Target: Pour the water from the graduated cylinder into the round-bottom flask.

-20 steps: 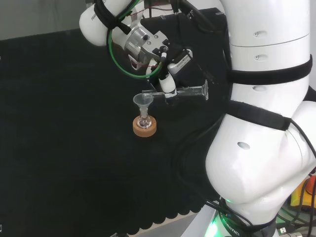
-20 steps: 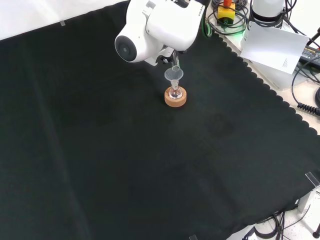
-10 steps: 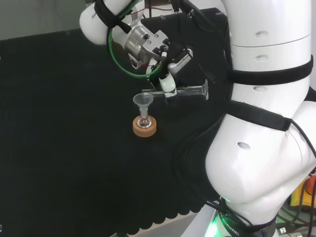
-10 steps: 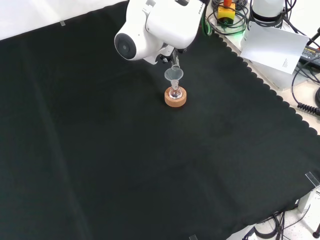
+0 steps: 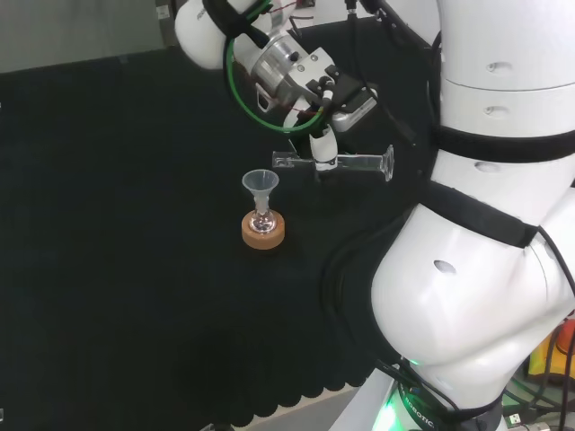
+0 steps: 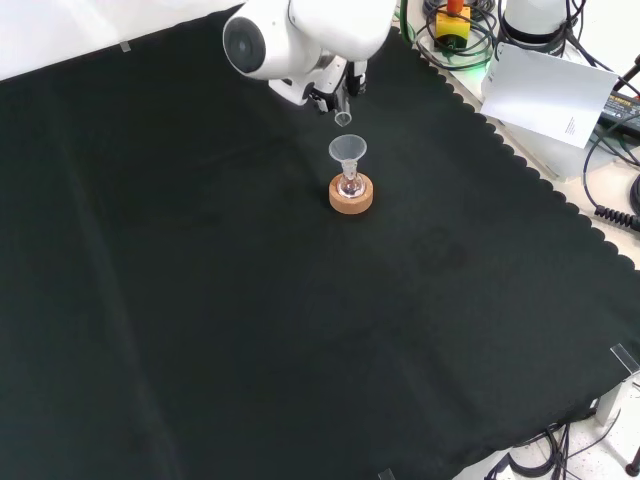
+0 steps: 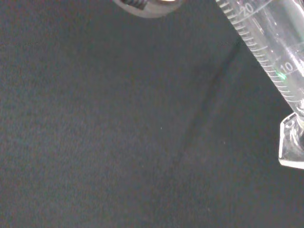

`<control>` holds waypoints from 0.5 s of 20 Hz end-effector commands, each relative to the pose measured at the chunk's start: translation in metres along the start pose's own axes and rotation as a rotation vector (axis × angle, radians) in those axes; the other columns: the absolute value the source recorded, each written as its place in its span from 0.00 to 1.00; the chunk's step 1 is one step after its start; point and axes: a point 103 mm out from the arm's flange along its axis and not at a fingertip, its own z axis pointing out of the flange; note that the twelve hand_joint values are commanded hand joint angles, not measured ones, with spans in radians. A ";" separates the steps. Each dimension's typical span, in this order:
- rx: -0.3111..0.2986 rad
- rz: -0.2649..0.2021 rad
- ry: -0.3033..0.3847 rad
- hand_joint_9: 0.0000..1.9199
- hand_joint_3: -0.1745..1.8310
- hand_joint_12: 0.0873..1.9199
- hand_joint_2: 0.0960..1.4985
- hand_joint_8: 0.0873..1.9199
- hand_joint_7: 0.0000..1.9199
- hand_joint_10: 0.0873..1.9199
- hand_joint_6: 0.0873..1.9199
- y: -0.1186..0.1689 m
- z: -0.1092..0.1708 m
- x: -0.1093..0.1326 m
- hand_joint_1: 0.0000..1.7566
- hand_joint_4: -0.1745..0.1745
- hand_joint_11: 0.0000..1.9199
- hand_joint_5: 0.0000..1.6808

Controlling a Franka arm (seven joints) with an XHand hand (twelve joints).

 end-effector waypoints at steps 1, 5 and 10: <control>-0.214 -0.061 0.131 0.80 0.09 0.32 0.68 0.38 0.60 0.00 0.39 -0.003 0.011 -0.023 0.73 0.00 0.68 0.66; -0.314 -0.097 0.197 0.80 0.09 0.32 0.68 0.38 0.59 0.00 0.40 0.001 0.008 -0.029 0.73 0.00 0.68 0.65; -0.395 -0.127 0.253 0.80 0.09 0.32 0.68 0.38 0.59 0.00 0.40 0.008 0.002 -0.035 0.73 0.00 0.68 0.65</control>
